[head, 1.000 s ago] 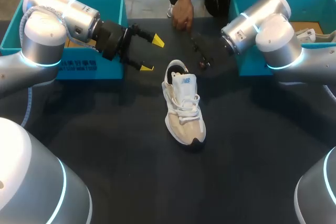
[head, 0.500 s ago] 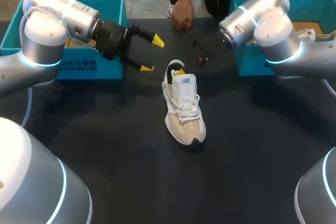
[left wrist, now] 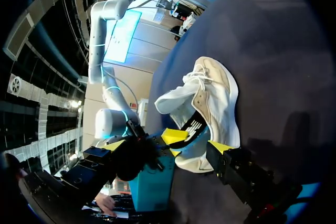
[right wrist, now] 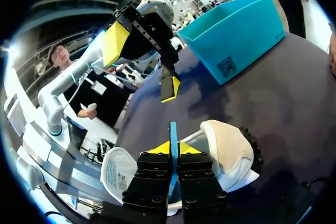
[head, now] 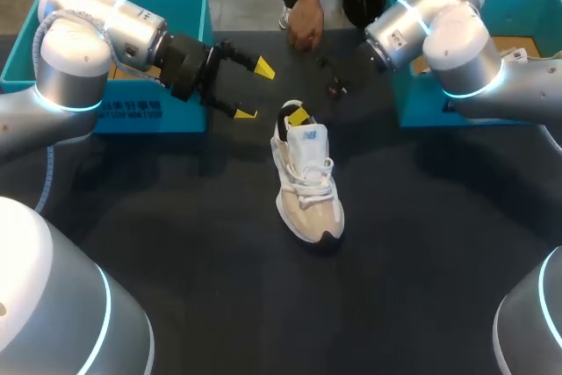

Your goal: Take the shoe out of the shoebox, open the shoe tongue, remove and reinsert the insole, then place the shoe into the shoebox

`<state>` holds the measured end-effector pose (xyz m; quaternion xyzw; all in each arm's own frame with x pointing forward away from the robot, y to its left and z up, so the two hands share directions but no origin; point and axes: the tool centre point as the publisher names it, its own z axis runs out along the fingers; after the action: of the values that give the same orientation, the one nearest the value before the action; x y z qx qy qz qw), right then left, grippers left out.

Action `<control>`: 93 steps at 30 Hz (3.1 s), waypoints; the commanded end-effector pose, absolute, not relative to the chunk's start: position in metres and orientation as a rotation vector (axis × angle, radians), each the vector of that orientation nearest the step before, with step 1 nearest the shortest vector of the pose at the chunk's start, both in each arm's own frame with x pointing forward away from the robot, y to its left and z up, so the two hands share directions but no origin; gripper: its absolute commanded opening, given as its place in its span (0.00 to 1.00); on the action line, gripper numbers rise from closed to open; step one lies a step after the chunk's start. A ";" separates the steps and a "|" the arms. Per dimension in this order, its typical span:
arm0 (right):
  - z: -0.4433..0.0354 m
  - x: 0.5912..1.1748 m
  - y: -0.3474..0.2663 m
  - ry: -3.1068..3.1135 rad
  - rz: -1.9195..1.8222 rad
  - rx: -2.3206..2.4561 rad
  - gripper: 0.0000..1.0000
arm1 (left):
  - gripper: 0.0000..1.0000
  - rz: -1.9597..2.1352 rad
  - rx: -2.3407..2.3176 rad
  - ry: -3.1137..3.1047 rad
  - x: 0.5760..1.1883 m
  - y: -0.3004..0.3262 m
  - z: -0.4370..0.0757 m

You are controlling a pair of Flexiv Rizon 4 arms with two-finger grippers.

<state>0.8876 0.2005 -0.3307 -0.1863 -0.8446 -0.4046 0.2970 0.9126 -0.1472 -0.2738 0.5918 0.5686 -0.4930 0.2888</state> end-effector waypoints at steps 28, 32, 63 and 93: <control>-0.328 0.873 0.201 -2.252 -1.022 -0.528 0.24 | 1.00 -1.313 1.582 1.520 0.912 -0.147 -0.274; -0.324 0.873 0.201 -2.264 -1.031 -0.535 0.26 | 1.00 -1.313 1.582 1.520 0.912 -0.147 -0.274; -0.295 0.913 0.200 -2.397 -1.075 -0.497 0.36 | 1.00 -1.313 1.582 1.520 0.912 -0.147 -0.274; -0.292 0.897 0.182 -2.421 -1.129 -0.804 0.00 | 1.00 -1.278 1.581 1.557 0.914 -0.146 -0.264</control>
<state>0.8973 0.1809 -0.2920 -0.2827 -0.8538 -0.4002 0.1759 0.9161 -0.1466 -0.2740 0.5898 0.5729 -0.4894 0.2907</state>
